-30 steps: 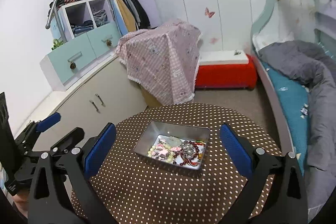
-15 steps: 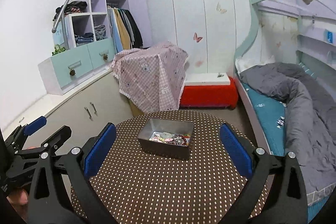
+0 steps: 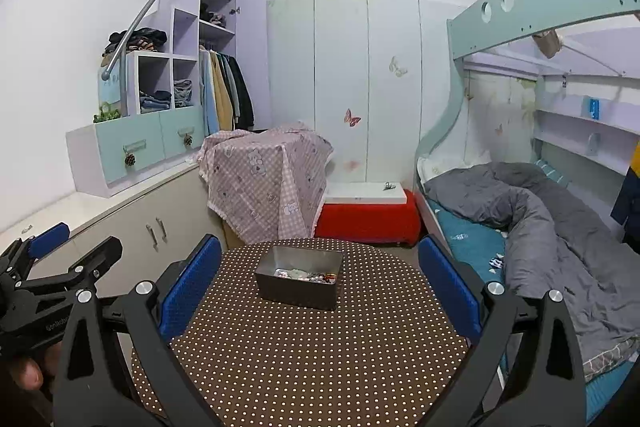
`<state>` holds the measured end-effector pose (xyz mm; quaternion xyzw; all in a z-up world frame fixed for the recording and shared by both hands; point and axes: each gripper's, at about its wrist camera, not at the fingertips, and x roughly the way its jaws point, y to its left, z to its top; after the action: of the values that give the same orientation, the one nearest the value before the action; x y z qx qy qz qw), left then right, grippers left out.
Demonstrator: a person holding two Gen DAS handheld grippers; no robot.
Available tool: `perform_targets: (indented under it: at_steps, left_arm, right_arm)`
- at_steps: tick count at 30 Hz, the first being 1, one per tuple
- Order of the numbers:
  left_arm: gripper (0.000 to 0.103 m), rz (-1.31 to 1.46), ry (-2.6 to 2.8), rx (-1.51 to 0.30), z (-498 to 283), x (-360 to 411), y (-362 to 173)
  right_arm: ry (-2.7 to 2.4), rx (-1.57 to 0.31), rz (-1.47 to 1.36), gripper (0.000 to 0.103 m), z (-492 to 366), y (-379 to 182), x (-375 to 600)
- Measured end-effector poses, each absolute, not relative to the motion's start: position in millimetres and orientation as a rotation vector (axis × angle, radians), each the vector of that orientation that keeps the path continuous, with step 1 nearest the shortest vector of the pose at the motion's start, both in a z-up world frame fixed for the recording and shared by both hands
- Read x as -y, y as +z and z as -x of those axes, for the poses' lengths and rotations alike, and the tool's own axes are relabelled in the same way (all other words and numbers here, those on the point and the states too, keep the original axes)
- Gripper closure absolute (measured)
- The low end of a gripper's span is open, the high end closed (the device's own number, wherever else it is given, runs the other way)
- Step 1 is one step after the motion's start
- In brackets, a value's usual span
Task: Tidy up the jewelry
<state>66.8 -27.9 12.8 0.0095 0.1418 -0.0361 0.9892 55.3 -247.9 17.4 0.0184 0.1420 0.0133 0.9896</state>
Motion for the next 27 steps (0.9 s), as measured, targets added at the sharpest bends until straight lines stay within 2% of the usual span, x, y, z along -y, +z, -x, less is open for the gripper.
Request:
perform_targets:
  at_steps: [27]
  left_arm:
    - [0.006,-0.003,-0.089,-0.231,-37.7,32.7,19.3]
  right_arm:
    - [0.015,-0.281,-0.011,0.008,-39.4,14.8,231.6]
